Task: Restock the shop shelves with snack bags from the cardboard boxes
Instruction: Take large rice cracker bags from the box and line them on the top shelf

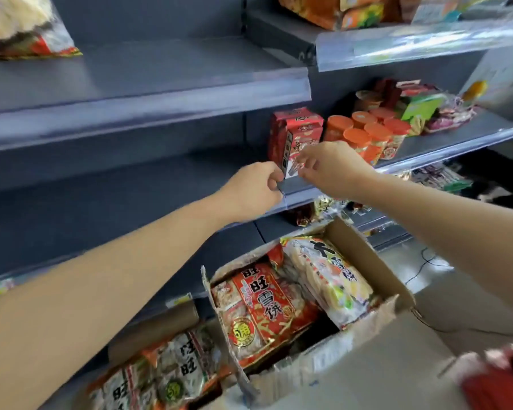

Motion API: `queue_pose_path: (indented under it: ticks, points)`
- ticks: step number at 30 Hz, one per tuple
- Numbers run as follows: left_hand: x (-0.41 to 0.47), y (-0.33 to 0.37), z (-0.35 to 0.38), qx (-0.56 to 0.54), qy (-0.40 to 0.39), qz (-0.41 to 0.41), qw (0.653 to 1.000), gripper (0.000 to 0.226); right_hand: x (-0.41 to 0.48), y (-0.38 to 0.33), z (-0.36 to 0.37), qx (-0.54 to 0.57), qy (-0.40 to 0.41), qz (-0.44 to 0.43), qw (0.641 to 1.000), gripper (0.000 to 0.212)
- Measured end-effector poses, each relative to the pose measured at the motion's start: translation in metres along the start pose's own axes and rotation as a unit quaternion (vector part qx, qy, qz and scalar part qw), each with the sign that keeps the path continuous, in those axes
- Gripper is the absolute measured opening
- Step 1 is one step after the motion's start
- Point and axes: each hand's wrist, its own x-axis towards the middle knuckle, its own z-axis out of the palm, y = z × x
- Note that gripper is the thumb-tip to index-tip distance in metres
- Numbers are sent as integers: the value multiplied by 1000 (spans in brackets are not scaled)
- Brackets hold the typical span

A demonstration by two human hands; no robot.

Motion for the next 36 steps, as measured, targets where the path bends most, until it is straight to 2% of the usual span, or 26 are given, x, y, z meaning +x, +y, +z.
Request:
queue_pose_path:
  ticks: [3, 6, 10, 11, 16, 21, 26, 30, 34, 36]
  points:
    - [15, 9, 67, -17, -53, -66, 996, 34, -19, 51, 30, -15, -78, 19, 997, 31]
    - [26, 10, 120, -24, -63, -124, 990, 32, -31, 89, 57, -35, -145, 31, 988, 32]
    - [35, 3, 170, 5, -85, -193, 977, 9, -45, 121, 85, -56, -210, 32, 976, 30]
    - [37, 0, 182, 1, -88, -211, 974, 9, -47, 127, 91, -66, -225, 28, 972, 30]
    - [48, -8, 220, 8, -116, -272, 955, 45, -53, 153, 119, -70, -276, 46, 958, 37]
    - [60, -13, 247, -111, -117, -373, 914, 88, -56, 170, 140, -52, -299, 72, 950, 42]
    - [69, -23, 264, -121, -74, -416, 898, 92, -60, 183, 156, -32, -317, 96, 943, 42]
    - [71, -29, 263, -203, -64, -462, 861, 79, -60, 188, 159, -29, -325, 102, 940, 44]
    - [72, -24, 264, -234, -48, -439, 866, 93, -57, 191, 158, -35, -331, 104, 937, 41]
    - [71, -22, 265, -256, -37, -445, 858, 81, -56, 194, 158, -31, -331, 107, 937, 32]
